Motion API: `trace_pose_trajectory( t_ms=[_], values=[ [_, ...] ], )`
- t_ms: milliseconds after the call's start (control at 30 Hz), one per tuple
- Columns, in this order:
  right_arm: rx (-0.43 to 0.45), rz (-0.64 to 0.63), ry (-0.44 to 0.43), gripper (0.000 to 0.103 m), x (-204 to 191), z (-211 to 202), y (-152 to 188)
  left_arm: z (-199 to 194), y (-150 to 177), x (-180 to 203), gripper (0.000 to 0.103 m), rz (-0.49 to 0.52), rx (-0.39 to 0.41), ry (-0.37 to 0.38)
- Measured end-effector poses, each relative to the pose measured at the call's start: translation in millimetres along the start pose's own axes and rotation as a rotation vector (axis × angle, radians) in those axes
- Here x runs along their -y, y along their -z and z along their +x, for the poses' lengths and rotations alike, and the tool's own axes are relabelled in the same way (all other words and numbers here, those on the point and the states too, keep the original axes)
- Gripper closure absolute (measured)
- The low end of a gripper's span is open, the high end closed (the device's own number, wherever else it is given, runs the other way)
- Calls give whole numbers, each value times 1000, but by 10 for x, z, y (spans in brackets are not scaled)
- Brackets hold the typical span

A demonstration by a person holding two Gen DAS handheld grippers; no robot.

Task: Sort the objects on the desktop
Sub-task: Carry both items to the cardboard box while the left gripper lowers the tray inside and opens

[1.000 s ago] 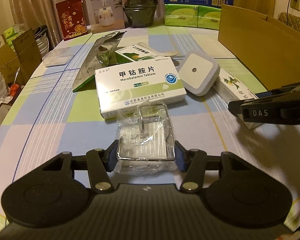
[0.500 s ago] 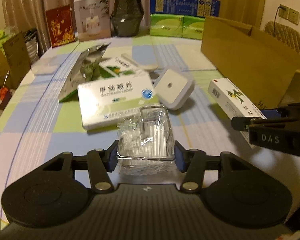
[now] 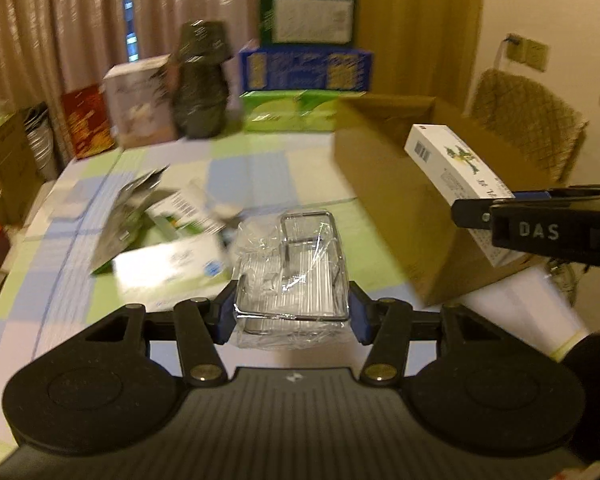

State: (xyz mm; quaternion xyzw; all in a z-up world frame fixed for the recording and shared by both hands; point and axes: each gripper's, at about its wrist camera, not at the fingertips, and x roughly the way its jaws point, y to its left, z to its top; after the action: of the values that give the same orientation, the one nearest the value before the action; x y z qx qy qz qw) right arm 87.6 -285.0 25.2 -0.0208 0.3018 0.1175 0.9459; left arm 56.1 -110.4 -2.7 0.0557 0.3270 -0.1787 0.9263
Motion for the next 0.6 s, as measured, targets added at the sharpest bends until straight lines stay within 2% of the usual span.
trace_pose_trajectory(
  t_ms=[333,600],
  values=[
    [26,48,121,68,889,-44,-249,258,-610,844,54,94,61,119],
    [-9,89,140,68,1358,198,-274,703,-844,1217,54,111,38,164]
  ],
)
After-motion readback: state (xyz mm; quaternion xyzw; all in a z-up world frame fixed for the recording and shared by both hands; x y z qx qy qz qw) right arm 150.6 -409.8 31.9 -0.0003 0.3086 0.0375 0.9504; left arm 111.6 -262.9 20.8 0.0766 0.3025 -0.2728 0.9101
